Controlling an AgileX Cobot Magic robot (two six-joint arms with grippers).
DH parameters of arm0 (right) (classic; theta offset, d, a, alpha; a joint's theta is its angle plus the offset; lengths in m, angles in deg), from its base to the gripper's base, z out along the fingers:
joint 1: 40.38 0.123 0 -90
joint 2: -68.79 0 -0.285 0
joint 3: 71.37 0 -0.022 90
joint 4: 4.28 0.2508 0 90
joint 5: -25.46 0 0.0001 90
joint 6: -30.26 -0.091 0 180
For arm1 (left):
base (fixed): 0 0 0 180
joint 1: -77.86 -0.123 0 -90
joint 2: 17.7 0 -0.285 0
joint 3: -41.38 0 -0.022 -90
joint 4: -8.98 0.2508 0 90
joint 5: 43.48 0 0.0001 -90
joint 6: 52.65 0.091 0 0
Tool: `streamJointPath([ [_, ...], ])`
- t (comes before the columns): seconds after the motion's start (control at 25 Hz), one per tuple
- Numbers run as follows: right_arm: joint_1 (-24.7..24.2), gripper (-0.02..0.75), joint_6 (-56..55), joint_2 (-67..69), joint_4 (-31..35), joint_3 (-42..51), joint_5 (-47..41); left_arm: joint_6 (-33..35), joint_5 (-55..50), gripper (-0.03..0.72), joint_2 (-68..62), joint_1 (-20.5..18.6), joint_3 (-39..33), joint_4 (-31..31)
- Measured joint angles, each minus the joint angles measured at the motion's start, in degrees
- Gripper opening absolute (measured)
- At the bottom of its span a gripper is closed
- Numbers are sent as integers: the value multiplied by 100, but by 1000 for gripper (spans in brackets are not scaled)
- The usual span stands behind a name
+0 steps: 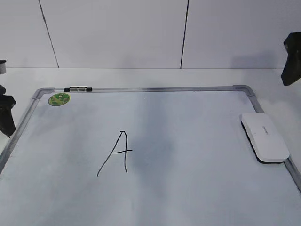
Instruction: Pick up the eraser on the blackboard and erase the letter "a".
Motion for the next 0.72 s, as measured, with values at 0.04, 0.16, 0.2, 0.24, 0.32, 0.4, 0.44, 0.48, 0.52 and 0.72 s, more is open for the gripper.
streamJointPath([
  [0.04, 0, 601, 56, -42, 81, 0, -36, -40, -270, 445, 0, 0, 154, -29],
  [0.16, 0, 598, 153, -211, 182, 0, -91, -151, -842, 446, 290, 0, 475, -205],
  [0.2, 0, 598, 162, -297, 191, 11, -91, -163, -950, 446, 456, 0, 506, -244],
  [0.24, 0, 597, 175, -387, 194, 39, -91, -163, -1008, 446, 693, 11, 519, -289],
  [0.32, 0, 596, 175, -660, 219, 143, -91, -194, -1107, 446, 1226, 50, 528, -311],
  [0.4, 0, 596, 186, -961, 224, 357, -93, -273, -1161, 446, 1723, 95, 528, -324],
  [0.44, 0, 596, 186, -1132, 224, 475, -103, -314, -1193, 446, 1984, 142, 528, -324],
  [0.48, 0, 596, 186, -1302, 224, 633, -114, -356, -1231, 446, 2194, 203, 528, -334],
  [0.52, 0, 595, 186, -1440, 224, 803, -114, -399, -1247, 446, 2442, 254, 528, -334],
  [0.72, 0, 594, 195, -2309, 234, 1591, -138, -689, -1345, 446, 3660, 571, 248, -367],
])
